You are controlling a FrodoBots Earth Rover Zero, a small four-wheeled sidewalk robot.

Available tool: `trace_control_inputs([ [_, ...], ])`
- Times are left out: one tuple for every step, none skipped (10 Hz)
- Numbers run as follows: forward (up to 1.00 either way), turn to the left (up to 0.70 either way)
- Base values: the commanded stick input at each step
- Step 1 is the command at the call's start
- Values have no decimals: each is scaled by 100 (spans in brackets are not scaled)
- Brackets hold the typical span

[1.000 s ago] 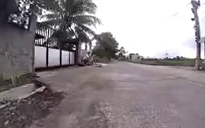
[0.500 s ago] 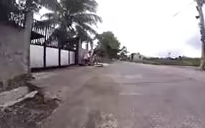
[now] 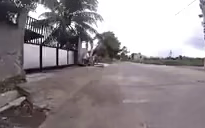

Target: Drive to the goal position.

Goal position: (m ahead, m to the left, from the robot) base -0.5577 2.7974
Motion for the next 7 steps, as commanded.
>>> trace_control_inputs([
  [70, 0],
  [70, 0],
  [70, 0],
  [70, 0],
  [70, 0],
  [70, 0],
  [70, 0],
])
